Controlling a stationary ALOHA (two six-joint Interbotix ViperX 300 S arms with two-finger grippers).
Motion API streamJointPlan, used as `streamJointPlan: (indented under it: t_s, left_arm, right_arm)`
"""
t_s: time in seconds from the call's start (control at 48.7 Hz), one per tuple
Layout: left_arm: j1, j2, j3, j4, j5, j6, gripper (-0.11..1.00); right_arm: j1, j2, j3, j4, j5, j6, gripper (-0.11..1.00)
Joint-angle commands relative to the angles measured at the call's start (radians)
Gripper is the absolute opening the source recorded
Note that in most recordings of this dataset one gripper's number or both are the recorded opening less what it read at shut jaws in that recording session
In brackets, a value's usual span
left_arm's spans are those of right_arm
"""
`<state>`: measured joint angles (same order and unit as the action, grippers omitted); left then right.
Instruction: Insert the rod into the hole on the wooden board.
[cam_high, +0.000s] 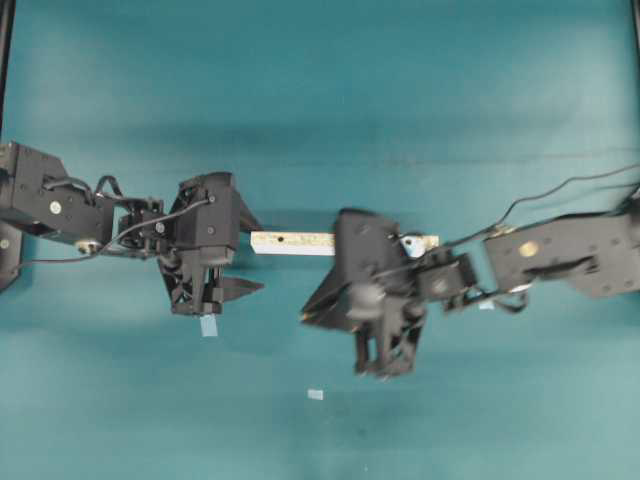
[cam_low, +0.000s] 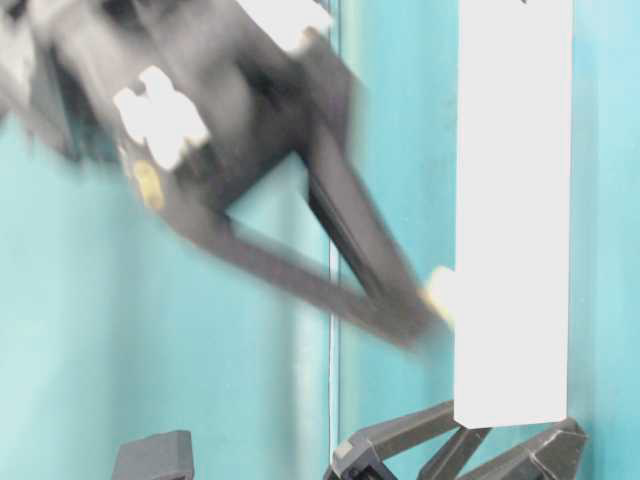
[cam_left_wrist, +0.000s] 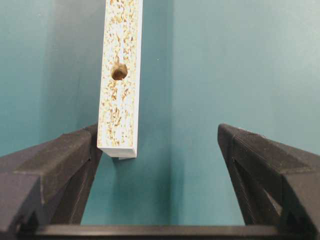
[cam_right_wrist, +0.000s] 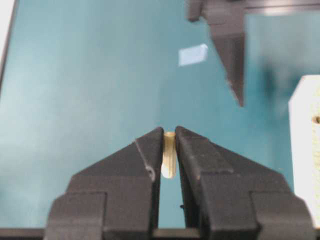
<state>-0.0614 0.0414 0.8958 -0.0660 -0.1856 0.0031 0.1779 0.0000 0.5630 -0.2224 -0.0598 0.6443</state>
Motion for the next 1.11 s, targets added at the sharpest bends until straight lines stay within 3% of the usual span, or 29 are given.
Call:
streamJointPlan:
  t_s: [0.0,0.287,0.739,1.088]
  left_arm:
    - [-0.006,-0.018,-0.012,0.002,-0.005,-0.008,0.97]
    - [0.000,-0.006,-0.009,0.002,-0.005,-0.005,0.97]
    - [0.044,-0.003,-0.009,0.002,-0.012,0.008,0.95]
    - [0.048,-0.003,-0.008,0.003,-0.014,0.011,0.84]
  right_arm:
    - [-0.011,-0.071,0.040,-0.002,-0.061,-0.005,0.11]
    - [-0.020,-0.123,0.104,-0.014,-0.173,-0.038,0.11]
    - [-0.020,-0.123,0.104,-0.014,-0.176,-0.041,0.11]
    - [-0.020,-0.123,0.107,-0.014,-0.176,-0.041,0.11]
